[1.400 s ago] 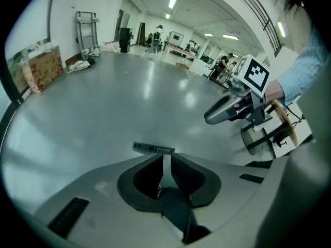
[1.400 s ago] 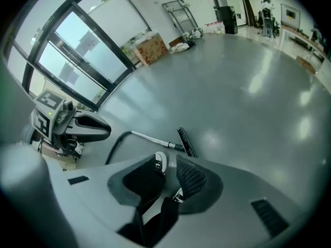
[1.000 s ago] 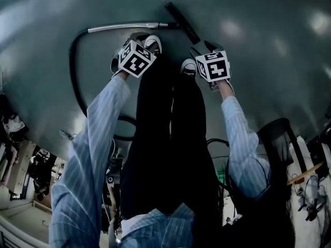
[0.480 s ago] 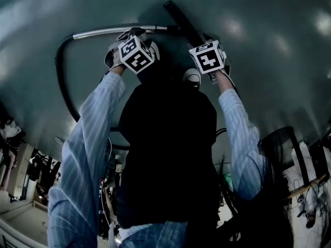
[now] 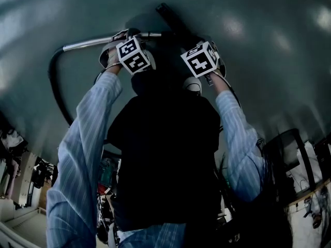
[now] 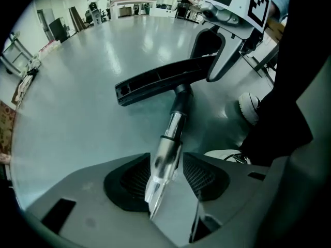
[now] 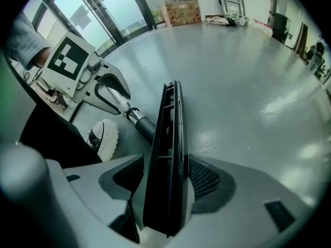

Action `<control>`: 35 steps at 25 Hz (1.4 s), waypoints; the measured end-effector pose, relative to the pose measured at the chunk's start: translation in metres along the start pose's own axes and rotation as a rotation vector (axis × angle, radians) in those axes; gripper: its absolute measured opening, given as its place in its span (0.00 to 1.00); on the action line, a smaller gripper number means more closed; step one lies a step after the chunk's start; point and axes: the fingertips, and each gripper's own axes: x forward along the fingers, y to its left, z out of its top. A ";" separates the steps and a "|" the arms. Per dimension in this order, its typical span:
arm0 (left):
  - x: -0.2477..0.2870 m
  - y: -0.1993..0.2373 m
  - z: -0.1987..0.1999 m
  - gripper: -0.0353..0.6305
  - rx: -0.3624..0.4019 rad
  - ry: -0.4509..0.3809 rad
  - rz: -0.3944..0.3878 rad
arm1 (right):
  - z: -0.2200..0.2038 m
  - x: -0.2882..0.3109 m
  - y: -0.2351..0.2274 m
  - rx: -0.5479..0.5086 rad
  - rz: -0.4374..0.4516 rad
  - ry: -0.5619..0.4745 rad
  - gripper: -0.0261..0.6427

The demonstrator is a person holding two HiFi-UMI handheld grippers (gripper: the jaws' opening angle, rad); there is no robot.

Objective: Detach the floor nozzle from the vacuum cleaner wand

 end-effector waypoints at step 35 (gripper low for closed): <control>0.019 -0.004 -0.008 0.34 -0.024 0.048 -0.052 | -0.056 -0.025 -0.085 0.168 -0.289 0.026 0.39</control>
